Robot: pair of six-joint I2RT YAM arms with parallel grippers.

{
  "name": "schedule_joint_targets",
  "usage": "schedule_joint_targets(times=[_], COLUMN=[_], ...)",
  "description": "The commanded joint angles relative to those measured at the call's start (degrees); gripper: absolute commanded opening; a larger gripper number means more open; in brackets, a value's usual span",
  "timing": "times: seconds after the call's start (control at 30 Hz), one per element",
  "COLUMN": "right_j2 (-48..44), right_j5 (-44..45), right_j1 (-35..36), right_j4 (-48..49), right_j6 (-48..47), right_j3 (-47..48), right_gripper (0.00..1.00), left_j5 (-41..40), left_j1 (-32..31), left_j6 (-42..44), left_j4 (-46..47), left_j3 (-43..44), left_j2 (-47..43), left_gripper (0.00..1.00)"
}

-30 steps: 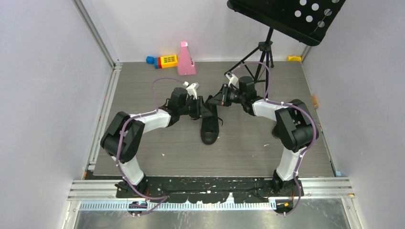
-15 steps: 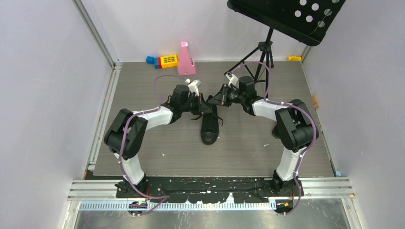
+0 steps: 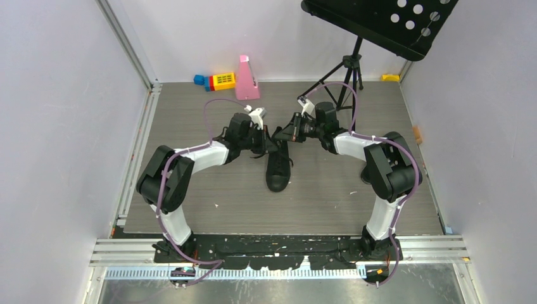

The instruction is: Tie the shoes

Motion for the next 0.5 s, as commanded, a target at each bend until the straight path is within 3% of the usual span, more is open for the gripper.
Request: schedule_joint_targets(times=[0.0,0.47], right_j2=[-3.69,-6.01], right_j5=[0.67,2.96], right_j1=[0.07,0.10], right_j4=[1.74,-0.05], right_j6=[-0.39,1.75], right_j3=[1.43,0.45], right_gripper=[0.00,0.00], left_j5=[0.10,-1.96], left_j1=[0.09,-0.17], left_j6=[0.29,-3.75], left_j4=[1.01,18.78], left_j3=[2.07,0.47], left_j2=[-0.15,4.17], left_gripper=[0.04,0.00])
